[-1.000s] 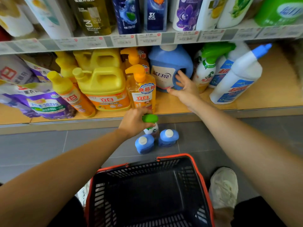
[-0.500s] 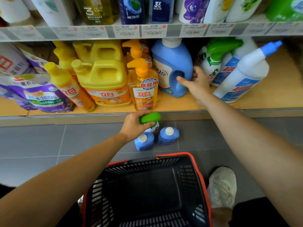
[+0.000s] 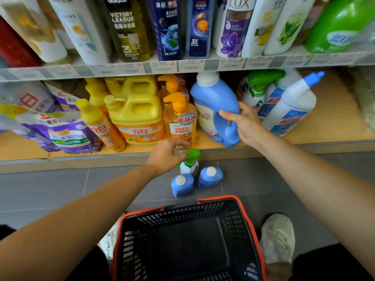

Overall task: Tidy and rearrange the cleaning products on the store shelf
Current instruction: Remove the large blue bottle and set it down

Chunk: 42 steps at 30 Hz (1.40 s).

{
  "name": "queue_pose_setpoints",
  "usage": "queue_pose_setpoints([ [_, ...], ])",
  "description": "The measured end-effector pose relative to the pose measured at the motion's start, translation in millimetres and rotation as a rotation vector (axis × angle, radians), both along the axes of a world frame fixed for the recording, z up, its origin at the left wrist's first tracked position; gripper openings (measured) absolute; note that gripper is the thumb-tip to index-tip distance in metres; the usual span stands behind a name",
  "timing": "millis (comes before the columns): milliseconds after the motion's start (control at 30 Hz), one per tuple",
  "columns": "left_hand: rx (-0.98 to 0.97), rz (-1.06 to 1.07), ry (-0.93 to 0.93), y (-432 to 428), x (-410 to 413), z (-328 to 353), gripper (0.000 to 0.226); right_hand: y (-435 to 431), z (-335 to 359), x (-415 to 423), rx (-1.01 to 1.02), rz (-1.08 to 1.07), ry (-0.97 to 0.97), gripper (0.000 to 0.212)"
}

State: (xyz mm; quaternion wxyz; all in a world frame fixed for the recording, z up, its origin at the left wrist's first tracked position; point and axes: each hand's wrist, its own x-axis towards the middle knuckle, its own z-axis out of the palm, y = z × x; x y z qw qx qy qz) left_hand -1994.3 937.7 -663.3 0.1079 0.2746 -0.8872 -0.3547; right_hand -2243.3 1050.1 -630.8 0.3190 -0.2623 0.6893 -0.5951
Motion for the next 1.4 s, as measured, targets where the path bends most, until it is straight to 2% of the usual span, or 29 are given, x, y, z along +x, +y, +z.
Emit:
queue_pose_setpoints([
  [100,-0.115,-0.072,0.036,-5,-5,30,0.019,14,18,-3,0.075,0.022,0.113,0.026],
  [233,-0.074,-0.052,0.173,-7,-5,70,0.022,39,44,-7,0.198,0.044,0.229,0.023],
  [300,-0.093,-0.066,0.277,-5,-4,90,0.024,53,60,-10,0.266,0.076,0.338,0.029],
  [400,-0.021,-0.018,0.354,1,-7,118,0.046,73,91,-12,0.302,0.152,0.392,0.032],
  [467,0.087,0.011,0.362,9,-10,130,0.067,83,109,-9,0.319,0.202,0.433,0.046],
  [533,0.217,-0.011,0.387,21,-13,139,0.075,90,121,0,0.324,0.231,0.46,0.059],
  [600,0.284,-0.037,0.42,32,-14,147,0.073,94,129,11,0.307,0.246,0.434,0.064],
  [700,0.225,-0.086,0.442,35,-6,160,0.071,100,132,30,0.243,0.239,0.361,0.058],
  [800,0.231,-0.143,0.476,35,4,172,0.064,102,127,47,0.161,0.239,0.245,0.07],
  [900,0.254,-0.226,0.453,35,14,185,0.063,103,119,56,0.081,0.291,0.084,0.037],
  [1000,0.139,-0.364,0.32,23,26,201,0.055,103,117,64,0.059,0.348,0.033,0.038],
  [1067,-0.038,-0.468,0.219,16,33,209,0.047,101,118,69,0.078,0.357,0.084,0.055],
  [1133,-0.166,-0.544,0.181,14,37,208,0.041,100,119,74,0.097,0.366,0.157,0.061],
  [1267,-0.196,-0.471,0.229,22,40,190,0.038,100,116,80,0.107,0.34,0.267,0.064],
  [1400,-0.18,-0.3,0.283,27,36,174,0.039,101,117,80,0.133,0.291,0.47,0.047],
])
